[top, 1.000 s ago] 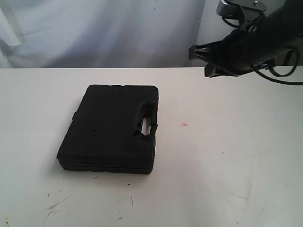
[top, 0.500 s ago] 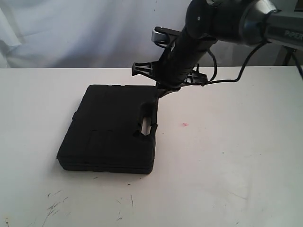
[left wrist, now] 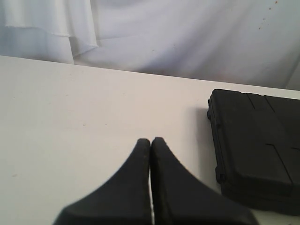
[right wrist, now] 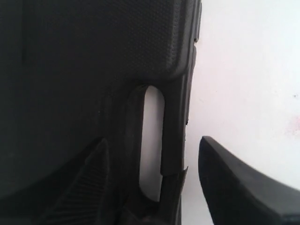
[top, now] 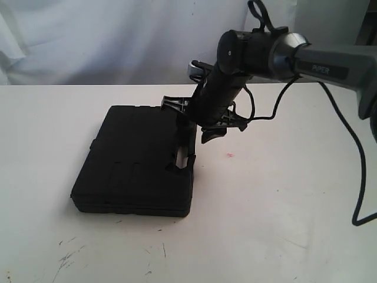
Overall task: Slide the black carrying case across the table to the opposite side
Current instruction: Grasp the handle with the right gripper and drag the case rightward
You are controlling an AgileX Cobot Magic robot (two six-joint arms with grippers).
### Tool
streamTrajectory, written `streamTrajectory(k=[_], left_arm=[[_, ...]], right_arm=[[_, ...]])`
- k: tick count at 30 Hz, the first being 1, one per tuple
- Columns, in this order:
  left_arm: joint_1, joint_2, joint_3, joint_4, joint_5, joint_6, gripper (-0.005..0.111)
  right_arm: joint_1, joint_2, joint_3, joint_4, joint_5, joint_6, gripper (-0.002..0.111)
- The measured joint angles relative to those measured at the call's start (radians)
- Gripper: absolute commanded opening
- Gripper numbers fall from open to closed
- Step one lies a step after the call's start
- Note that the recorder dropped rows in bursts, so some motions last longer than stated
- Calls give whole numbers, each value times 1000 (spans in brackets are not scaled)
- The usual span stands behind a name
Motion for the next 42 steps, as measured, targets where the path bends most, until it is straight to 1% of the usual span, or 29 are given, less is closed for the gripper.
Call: streamTrajectory(k=[12,19,28,34,38,42], left_arm=[[0,0,0,0,0,0,0],[0,0,0,0,0,0,0],[0,0,0,0,0,0,0],[0,0,0,0,0,0,0],[0,0,0,0,0,2,0],[0,0,0,0,0,2,0]], right_arm=[[0,55,0,2,-56,17,51],[0,104,-12,2,-44,27,51],[4,112,-14,-54,-40,56,34],[8,112,-21,-56,-32,56,12],[8,112,-23,-58,-13,56,1],[0,112,-23,-58,11,53,0]])
